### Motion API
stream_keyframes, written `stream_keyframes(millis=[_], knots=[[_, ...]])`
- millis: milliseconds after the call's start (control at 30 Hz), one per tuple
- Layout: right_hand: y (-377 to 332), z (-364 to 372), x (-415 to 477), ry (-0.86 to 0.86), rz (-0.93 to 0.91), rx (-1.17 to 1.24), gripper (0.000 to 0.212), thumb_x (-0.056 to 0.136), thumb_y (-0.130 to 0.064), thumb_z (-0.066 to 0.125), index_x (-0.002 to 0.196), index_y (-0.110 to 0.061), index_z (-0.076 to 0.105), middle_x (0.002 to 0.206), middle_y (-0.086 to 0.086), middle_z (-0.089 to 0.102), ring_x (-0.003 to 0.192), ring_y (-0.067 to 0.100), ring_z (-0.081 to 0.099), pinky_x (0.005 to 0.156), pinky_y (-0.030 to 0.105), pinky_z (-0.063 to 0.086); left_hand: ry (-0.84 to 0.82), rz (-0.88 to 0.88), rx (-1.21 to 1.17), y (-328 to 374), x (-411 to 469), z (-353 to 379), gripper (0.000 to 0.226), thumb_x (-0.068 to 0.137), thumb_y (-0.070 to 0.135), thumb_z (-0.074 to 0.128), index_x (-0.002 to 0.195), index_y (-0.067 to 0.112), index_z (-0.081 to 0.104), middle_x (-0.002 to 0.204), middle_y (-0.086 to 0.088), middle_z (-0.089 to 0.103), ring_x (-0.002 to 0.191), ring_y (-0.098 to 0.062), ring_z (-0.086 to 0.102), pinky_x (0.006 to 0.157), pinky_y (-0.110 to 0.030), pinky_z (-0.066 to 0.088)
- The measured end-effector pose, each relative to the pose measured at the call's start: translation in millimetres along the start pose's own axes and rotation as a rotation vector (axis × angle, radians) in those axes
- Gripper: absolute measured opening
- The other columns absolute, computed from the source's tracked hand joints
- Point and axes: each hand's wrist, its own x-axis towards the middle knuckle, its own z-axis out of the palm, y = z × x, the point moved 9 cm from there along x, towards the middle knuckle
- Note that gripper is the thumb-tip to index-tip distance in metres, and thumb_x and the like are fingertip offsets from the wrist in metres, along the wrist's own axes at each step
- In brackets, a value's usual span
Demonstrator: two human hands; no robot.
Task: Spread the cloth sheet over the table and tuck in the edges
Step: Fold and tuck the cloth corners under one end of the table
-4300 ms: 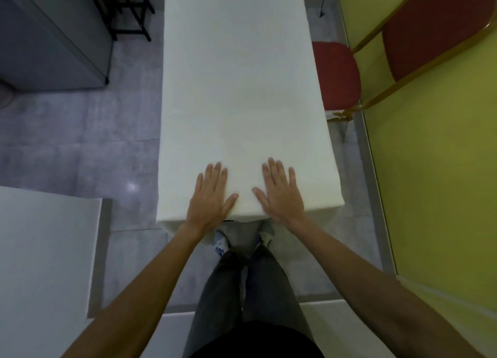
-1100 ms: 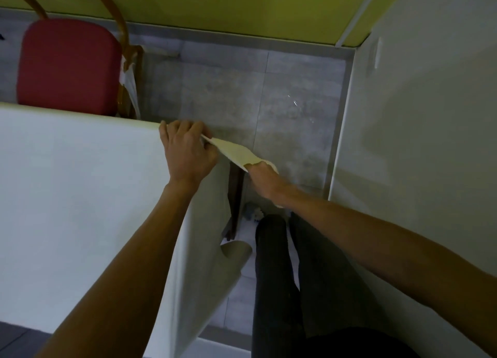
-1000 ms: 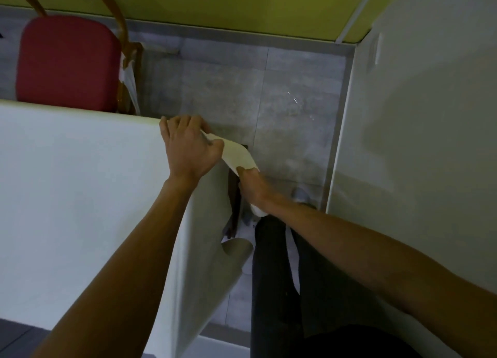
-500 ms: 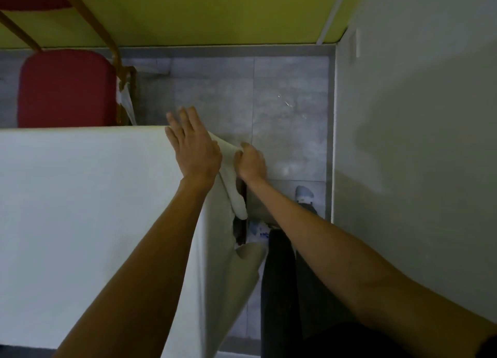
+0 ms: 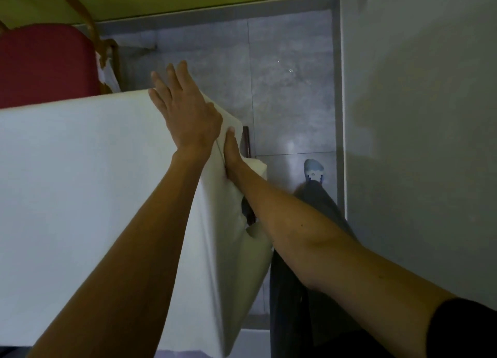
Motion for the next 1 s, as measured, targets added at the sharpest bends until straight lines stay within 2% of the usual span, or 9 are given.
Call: stream_keyframes(millis=[167, 300, 400, 467, 600, 667, 733, 833, 1000], knots=[[22, 0, -17, -0.046, 0.096, 0.018, 0.133, 0.053, -0.103, 0.016, 0.160, -0.024, 0.013, 0.163, 0.009, 0.027, 0.144, 0.031, 0.033, 0.120, 0.054, 0.027, -0.026, 0.026, 0.017, 1, -7, -3, 0.079, 0.093, 0.021, 0.063, 0.155, 0.011, 0.014, 0.164, -0.014, 0.008, 0.151, -0.037, -0.004, 0.123, -0.049, 0.000], [17, -3, -25, -0.110, 0.050, -0.013, 0.136, 0.048, -0.109, 0.020, 0.156, -0.026, 0.028, 0.156, 0.006, 0.040, 0.141, 0.027, 0.042, 0.118, 0.050, 0.032, -0.008, -0.035, 0.037, -6, -38, -8, 0.086, 0.093, 0.028, 0.061, 0.156, 0.007, 0.006, 0.164, -0.016, 0.002, 0.151, -0.036, -0.003, 0.123, -0.050, 0.004], [-49, -10, -93, -0.050, -0.122, -0.064, 0.099, 0.075, -0.093, 0.027, 0.143, -0.025, 0.051, 0.138, 0.004, 0.060, 0.126, 0.023, 0.056, 0.112, 0.048, 0.041, -0.017, -0.036, -0.027, -13, -70, -10, 0.085, 0.095, 0.040, 0.050, 0.155, 0.002, 0.004, 0.164, -0.017, 0.003, 0.151, -0.034, -0.001, 0.123, -0.046, 0.002], [-116, -10, -146, 0.013, -0.318, -0.163, 0.086, 0.085, -0.081, 0.028, 0.146, -0.023, 0.047, 0.144, 0.005, 0.055, 0.131, 0.023, 0.052, 0.115, 0.046, 0.037, -0.028, -0.049, -0.044, -24, -95, -14, 0.084, 0.096, 0.041, 0.048, 0.155, 0.001, 0.004, 0.164, -0.018, 0.003, 0.151, -0.034, 0.000, 0.123, -0.045, 0.002], [-217, 21, -223, 0.036, -0.818, -0.654, 0.073, 0.102, -0.054, 0.038, 0.157, -0.011, 0.020, 0.164, 0.010, 0.022, 0.151, 0.024, 0.023, 0.124, 0.041, 0.017, -0.073, -0.126, -0.101, -54, -158, -16, 0.082, 0.097, 0.037, 0.048, 0.155, -0.001, 0.003, 0.164, -0.019, 0.001, 0.151, -0.034, -0.002, 0.123, -0.045, 0.002], [-227, 53, -253, 0.010, -1.071, -1.108, 0.068, 0.104, -0.048, 0.037, 0.155, -0.006, 0.025, 0.164, 0.015, 0.021, 0.153, 0.030, 0.015, 0.125, 0.044, 0.010, -0.067, -0.136, -0.085, -63, -192, -14, 0.080, 0.097, 0.034, 0.051, 0.154, -0.003, 0.009, 0.163, -0.021, 0.005, 0.151, -0.036, 0.003, 0.123, -0.049, 0.008], [-202, 84, -275, -0.134, -1.273, -1.563, 0.067, 0.103, -0.049, 0.028, 0.152, -0.003, 0.032, 0.161, 0.020, 0.025, 0.151, 0.038, 0.017, 0.123, 0.051, 0.010, -0.062, -0.162, -0.071, -72, -225, -10, 0.078, 0.095, 0.029, 0.056, 0.153, -0.005, 0.016, 0.162, -0.022, 0.010, 0.150, -0.037, 0.007, 0.122, -0.051, 0.012], [-137, 95, -291, -0.405, -1.394, -2.009, 0.075, 0.101, -0.054, 0.017, 0.149, -0.001, 0.036, 0.159, 0.024, 0.029, 0.148, 0.043, 0.025, 0.121, 0.057, 0.016, -0.052, -0.260, -0.077, -88, -273, -3, 0.076, 0.095, 0.030, 0.057, 0.152, -0.003, 0.020, 0.162, -0.021, 0.012, 0.150, -0.036, 0.009, 0.122, -0.051, 0.014], [-58, 78, -315, -0.567, -1.520, -2.215, 0.077, 0.105, -0.058, 0.021, 0.149, 0.002, 0.036, 0.158, 0.029, 0.027, 0.147, 0.045, 0.025, 0.118, 0.061, 0.023, -0.023, -0.449, -0.101, -110, -346, 4, 0.083, 0.089, 0.026, 0.063, 0.153, -0.002, 0.018, 0.163, -0.020, 0.010, 0.151, -0.036, 0.005, 0.122, -0.051, 0.014]])
